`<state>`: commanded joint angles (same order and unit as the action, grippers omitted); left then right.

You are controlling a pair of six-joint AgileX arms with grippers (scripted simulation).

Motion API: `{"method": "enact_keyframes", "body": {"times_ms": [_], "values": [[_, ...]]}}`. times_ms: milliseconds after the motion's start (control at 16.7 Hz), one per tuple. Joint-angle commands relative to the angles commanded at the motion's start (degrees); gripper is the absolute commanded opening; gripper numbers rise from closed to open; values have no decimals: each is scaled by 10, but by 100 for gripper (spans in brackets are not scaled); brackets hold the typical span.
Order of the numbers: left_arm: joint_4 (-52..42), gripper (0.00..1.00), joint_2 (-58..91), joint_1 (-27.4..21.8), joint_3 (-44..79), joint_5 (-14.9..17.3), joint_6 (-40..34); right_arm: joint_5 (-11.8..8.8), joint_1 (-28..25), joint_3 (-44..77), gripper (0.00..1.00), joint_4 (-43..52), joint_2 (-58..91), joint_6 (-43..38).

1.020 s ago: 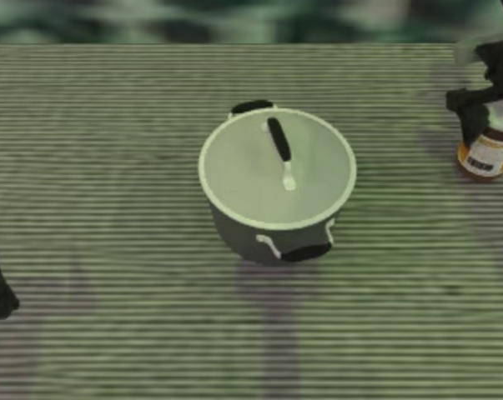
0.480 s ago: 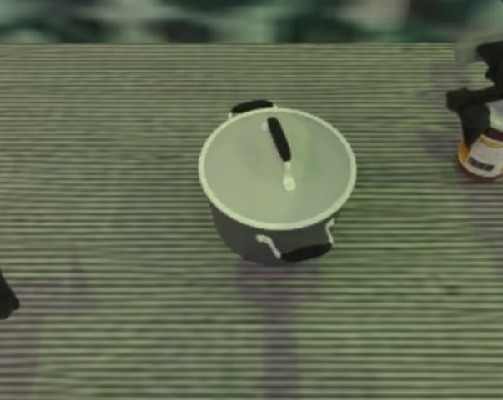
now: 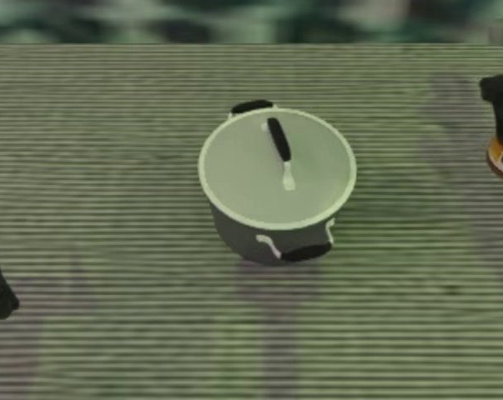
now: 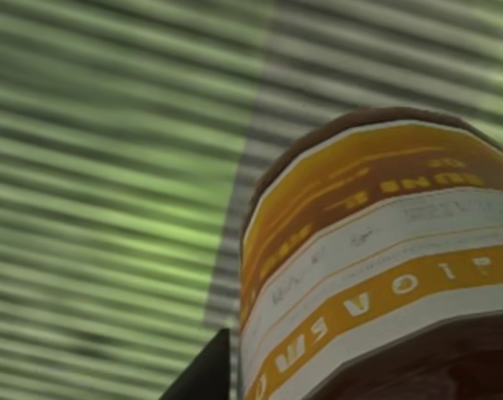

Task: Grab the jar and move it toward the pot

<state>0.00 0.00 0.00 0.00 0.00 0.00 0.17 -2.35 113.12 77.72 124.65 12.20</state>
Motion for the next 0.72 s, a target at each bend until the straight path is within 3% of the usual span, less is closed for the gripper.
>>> {"method": "enact_keyframes", "body": {"times_ms": [240,720], "values": [[0,100,0,0,0,0,0,-1,-3,-63,0,6,-62,-1],[0,100,0,0,0,0,0,-2,-21,-55,0,-1,-44,-42]]}}
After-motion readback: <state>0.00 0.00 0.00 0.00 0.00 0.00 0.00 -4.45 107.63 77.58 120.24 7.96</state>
